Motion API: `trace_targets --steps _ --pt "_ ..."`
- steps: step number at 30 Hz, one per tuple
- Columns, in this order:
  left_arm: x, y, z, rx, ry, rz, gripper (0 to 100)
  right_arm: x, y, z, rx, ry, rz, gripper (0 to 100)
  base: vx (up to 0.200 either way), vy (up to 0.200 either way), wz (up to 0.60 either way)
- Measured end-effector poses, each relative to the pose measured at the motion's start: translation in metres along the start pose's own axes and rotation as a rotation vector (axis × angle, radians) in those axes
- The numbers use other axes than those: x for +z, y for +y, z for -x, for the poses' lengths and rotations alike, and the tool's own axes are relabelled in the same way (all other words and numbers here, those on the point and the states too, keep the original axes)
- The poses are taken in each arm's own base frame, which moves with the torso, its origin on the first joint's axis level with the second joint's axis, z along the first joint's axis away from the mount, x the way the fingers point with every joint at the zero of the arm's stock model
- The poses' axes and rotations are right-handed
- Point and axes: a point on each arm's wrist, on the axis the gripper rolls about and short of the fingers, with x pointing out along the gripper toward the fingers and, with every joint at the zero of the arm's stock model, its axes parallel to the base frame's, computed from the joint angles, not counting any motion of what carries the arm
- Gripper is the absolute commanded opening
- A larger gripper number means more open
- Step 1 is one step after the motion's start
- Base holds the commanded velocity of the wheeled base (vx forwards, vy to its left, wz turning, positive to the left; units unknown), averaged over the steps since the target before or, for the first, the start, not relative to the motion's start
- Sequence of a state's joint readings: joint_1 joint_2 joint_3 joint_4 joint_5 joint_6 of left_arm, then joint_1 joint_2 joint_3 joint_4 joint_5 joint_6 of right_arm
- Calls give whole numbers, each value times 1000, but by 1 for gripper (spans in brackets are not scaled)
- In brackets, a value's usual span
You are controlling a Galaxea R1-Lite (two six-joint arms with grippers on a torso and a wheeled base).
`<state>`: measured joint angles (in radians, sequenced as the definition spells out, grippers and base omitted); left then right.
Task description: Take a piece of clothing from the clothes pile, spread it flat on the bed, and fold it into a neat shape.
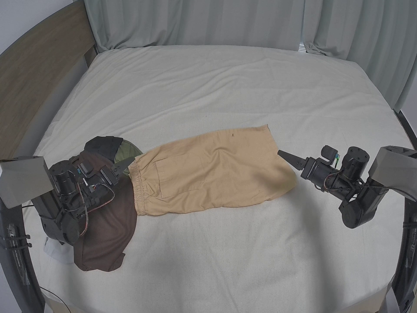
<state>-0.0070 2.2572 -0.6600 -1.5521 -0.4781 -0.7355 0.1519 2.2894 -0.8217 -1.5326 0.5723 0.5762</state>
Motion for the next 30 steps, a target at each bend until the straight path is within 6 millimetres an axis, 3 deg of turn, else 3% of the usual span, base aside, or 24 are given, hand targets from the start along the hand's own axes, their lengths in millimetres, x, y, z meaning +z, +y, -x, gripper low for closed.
trace_targets --steps 13,30 --pt "9 -17 10 -23 -18 -32 100 -15 26 18 9 78 -38 100 0 0 0" --pt "10 -21 15 -24 -20 -98 100 -60 18 8 -10 191 -95 100 0 0 0"
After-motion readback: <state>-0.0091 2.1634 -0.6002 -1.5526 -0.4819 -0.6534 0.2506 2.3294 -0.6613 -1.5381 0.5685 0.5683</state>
